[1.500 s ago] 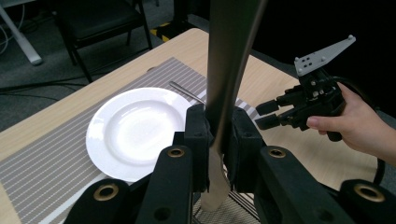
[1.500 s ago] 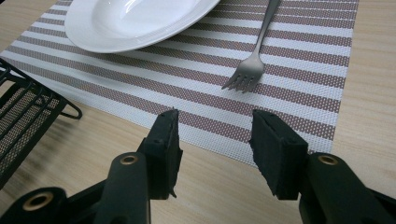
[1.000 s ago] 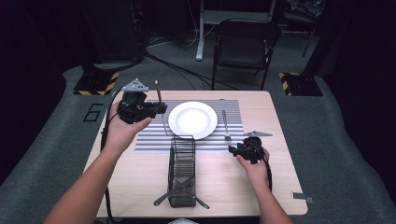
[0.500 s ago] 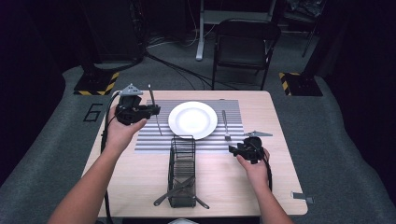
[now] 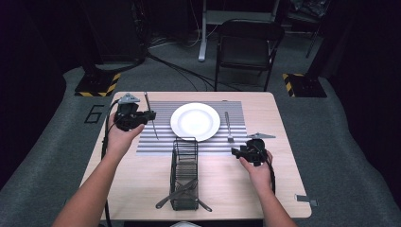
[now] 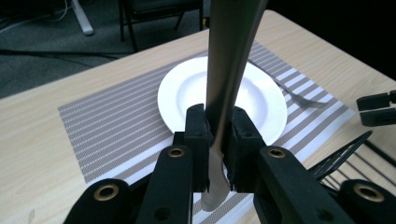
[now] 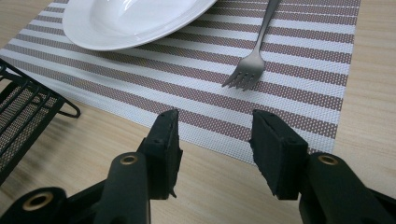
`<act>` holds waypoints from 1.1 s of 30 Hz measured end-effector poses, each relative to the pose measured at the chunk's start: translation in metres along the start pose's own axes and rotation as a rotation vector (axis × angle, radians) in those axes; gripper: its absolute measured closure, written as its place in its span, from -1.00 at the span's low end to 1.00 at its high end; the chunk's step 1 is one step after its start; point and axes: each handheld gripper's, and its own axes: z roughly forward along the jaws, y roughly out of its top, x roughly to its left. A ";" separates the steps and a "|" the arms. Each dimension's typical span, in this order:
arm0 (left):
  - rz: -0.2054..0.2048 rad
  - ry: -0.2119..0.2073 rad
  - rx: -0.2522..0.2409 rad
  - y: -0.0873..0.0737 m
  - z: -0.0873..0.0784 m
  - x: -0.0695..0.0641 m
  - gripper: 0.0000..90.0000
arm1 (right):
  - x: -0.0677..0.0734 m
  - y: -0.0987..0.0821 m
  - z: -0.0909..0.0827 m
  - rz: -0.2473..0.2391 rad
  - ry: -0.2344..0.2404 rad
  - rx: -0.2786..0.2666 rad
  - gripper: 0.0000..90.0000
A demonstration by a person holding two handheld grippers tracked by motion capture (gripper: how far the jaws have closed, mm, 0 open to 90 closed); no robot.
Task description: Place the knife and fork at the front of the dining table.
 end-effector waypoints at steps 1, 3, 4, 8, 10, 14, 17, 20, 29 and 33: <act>0.000 0.002 0.005 -0.002 0.002 0.001 0.79 | 0.000 0.000 0.000 -0.001 0.001 0.000 0.15; -0.003 0.007 0.009 -0.006 0.005 0.004 0.79 | 0.000 0.000 0.001 -0.003 -0.001 -0.001 0.15; -0.008 0.010 0.009 -0.009 0.007 0.005 0.79 | 0.000 0.000 0.001 -0.002 -0.001 0.000 0.15; -0.003 0.032 0.028 -0.019 0.015 0.010 0.79 | 0.000 0.000 0.001 -0.002 0.001 0.002 0.15; -0.004 0.030 0.038 -0.023 0.018 0.012 0.79 | 0.001 -0.001 0.001 0.005 -0.002 0.004 0.15; 0.000 0.037 0.052 -0.029 0.023 0.015 0.79 | 0.001 -0.001 0.001 0.011 0.002 0.007 0.15; 0.002 0.029 0.053 -0.033 0.026 0.017 0.79 | 0.000 -0.001 0.002 0.009 0.004 0.008 0.15; 0.005 0.029 0.058 -0.036 0.029 0.019 0.79 | 0.000 -0.001 0.002 0.009 0.005 0.008 0.15; -0.014 0.031 0.070 -0.041 0.030 0.023 0.79 | -0.001 -0.001 0.002 0.023 0.014 0.009 0.15; -0.018 0.053 0.092 -0.039 0.028 0.023 0.79 | -0.001 -0.001 0.002 0.025 0.015 0.007 0.15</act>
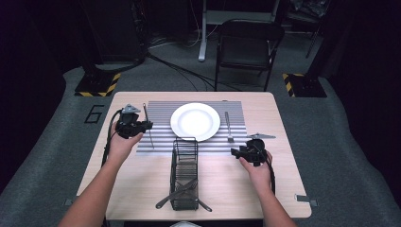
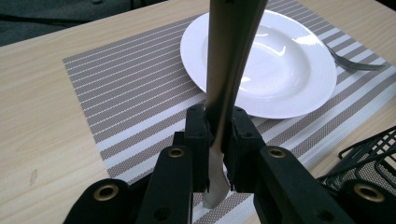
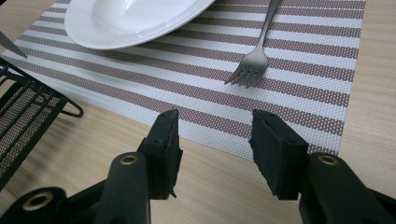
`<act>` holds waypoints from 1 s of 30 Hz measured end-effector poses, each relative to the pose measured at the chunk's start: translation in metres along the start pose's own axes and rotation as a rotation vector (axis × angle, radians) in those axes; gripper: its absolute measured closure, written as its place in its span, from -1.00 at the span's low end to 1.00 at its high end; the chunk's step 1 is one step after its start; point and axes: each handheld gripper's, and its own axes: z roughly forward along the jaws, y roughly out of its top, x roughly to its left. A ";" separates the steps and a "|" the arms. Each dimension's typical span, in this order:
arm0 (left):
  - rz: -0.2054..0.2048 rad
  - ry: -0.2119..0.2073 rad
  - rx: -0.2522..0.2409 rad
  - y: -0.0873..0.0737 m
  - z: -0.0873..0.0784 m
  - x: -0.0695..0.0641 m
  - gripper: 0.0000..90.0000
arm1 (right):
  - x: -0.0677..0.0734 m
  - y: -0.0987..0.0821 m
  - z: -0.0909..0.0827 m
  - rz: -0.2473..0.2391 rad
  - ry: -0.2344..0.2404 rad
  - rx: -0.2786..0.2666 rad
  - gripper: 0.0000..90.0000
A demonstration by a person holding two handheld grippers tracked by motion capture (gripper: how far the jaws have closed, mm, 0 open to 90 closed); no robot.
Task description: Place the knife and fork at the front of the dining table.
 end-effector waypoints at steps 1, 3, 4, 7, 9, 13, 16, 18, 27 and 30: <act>-0.001 0.011 0.009 0.000 -0.001 0.000 0.79 | 0.000 0.000 0.000 0.000 0.000 0.000 0.15; -0.008 0.027 0.024 0.001 -0.003 -0.001 0.79 | 0.000 0.000 0.000 0.000 -0.002 0.001 0.15; -0.005 0.034 0.035 0.002 -0.004 -0.001 0.79 | 0.000 0.000 0.000 0.000 -0.002 0.000 0.15; 0.014 0.061 0.066 0.003 -0.006 -0.002 0.79 | 0.001 0.000 0.000 -0.003 -0.001 -0.002 0.15; -0.001 0.073 0.064 0.003 -0.006 -0.002 0.79 | 0.001 0.000 0.000 -0.002 -0.001 0.001 0.15; -0.044 0.094 0.051 0.003 -0.003 0.003 0.78 | 0.001 0.000 0.000 -0.006 -0.001 0.001 0.15; -0.058 0.102 0.052 0.005 0.000 0.006 0.78 | 0.001 0.000 0.000 -0.003 -0.001 0.004 0.15; -0.073 0.102 0.043 0.006 0.003 0.007 0.78 | 0.001 0.000 0.000 -0.003 -0.001 0.002 0.15; -0.180 0.069 -0.001 0.008 0.019 0.017 0.81 | 0.000 0.000 0.000 0.000 0.000 -0.001 0.15; -0.205 0.069 -0.005 0.010 0.025 0.019 0.82 | 0.000 0.000 0.000 0.000 0.000 0.001 0.15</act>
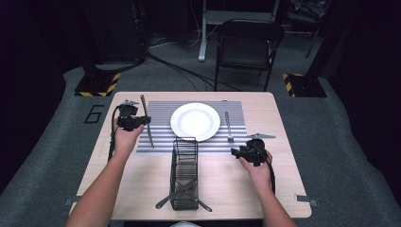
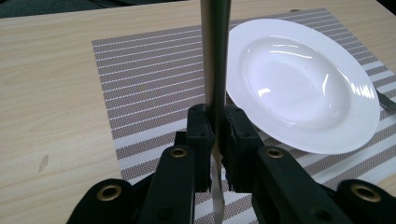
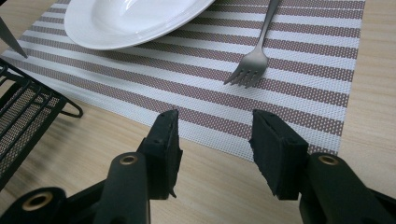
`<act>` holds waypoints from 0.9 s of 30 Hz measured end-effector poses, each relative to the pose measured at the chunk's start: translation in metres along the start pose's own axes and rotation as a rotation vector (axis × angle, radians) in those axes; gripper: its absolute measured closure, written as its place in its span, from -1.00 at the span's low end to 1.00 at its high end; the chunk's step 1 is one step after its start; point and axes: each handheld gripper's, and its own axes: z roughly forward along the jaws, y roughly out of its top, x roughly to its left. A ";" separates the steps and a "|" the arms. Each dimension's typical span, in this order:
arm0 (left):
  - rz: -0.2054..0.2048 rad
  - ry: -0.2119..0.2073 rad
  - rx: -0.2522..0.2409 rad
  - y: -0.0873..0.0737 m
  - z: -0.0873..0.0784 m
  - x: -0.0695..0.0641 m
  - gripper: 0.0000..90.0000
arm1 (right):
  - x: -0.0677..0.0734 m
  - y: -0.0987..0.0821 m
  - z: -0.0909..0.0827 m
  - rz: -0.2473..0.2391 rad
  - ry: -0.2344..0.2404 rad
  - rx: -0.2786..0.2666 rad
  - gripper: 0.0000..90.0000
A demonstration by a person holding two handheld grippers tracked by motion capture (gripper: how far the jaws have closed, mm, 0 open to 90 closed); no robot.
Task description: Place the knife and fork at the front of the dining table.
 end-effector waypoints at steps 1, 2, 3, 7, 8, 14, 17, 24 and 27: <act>-0.008 -0.003 -0.004 0.000 0.002 0.000 0.82 | -0.001 0.000 0.000 0.000 0.000 -0.001 0.15; -0.010 -0.003 -0.008 0.000 0.004 0.000 0.82 | -0.001 0.000 0.000 0.000 -0.002 -0.002 0.15; -0.022 -0.006 -0.015 0.001 0.006 0.000 0.82 | -0.001 0.000 0.000 0.001 -0.002 -0.004 0.15; -0.037 0.000 -0.024 0.002 0.016 0.000 0.83 | -0.002 0.000 0.000 0.007 -0.004 -0.002 0.15; -0.037 -0.001 -0.026 0.002 0.017 0.000 0.83 | -0.002 0.000 0.000 0.009 -0.001 -0.001 0.15; -0.053 -0.005 -0.056 0.000 0.030 0.002 0.83 | -0.003 0.000 -0.001 0.014 -0.001 -0.004 0.15; -0.069 0.004 -0.059 -0.001 0.036 0.003 0.83 | -0.003 0.000 -0.001 0.012 0.000 -0.007 0.15; -0.096 0.018 -0.065 -0.003 0.053 0.003 0.84 | -0.004 -0.001 0.000 0.020 0.007 -0.001 0.15; -0.092 0.038 -0.054 -0.002 0.060 0.001 0.84 | -0.005 -0.001 0.000 0.026 0.009 0.001 0.15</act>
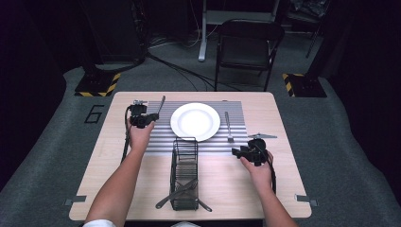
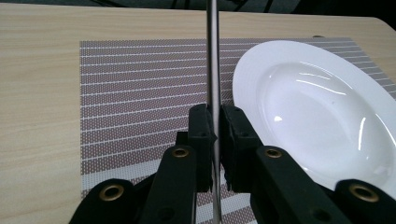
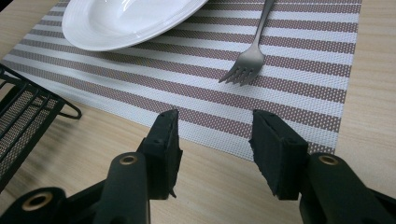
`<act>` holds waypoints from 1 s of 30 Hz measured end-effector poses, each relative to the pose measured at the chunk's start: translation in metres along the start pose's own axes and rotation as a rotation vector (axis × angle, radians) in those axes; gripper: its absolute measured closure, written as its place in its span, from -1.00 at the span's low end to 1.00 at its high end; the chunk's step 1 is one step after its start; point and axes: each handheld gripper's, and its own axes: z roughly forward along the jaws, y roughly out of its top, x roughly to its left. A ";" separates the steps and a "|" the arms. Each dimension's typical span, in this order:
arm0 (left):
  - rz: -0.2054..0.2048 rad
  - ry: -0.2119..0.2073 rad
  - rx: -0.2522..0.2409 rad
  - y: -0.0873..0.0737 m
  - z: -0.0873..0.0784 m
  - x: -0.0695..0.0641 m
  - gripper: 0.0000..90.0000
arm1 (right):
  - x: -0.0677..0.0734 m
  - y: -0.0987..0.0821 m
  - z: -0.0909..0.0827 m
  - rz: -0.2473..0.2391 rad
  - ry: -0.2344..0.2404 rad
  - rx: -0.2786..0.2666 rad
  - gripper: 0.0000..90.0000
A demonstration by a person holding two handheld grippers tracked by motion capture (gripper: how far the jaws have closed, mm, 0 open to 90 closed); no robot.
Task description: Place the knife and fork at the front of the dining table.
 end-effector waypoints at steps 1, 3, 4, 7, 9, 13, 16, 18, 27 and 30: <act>-0.003 0.004 0.001 0.000 0.002 -0.001 0.84 | 0.000 0.000 0.000 -0.001 0.000 -0.001 0.15; -0.003 0.015 0.005 0.000 0.006 -0.002 0.84 | 0.000 0.000 0.000 0.000 0.002 -0.001 0.15; -0.002 0.018 0.015 0.000 0.006 -0.002 0.84 | 0.000 0.000 0.000 0.000 0.002 -0.001 0.15; 0.008 0.040 0.016 0.002 0.011 -0.003 0.84 | 0.000 0.000 0.000 0.000 0.003 -0.002 0.15; 0.007 0.053 0.015 0.003 0.014 -0.003 0.84 | 0.000 0.000 0.000 0.001 0.004 -0.005 0.15; -0.031 0.087 0.006 0.003 0.019 0.000 0.84 | -0.001 0.000 0.000 -0.001 0.006 -0.009 0.15; -0.044 0.126 0.024 0.004 0.022 0.002 0.84 | -0.001 0.000 0.000 0.000 0.008 -0.006 0.15; -0.065 0.153 0.013 0.004 0.025 0.002 0.84 | -0.001 0.000 0.001 0.000 0.010 -0.004 0.15; -0.106 0.189 0.016 0.007 0.036 0.003 0.84 | -0.003 0.000 -0.001 0.007 0.012 -0.008 0.15; -0.122 0.196 0.015 0.006 0.041 0.003 0.84 | -0.004 0.001 -0.001 0.011 0.018 -0.013 0.15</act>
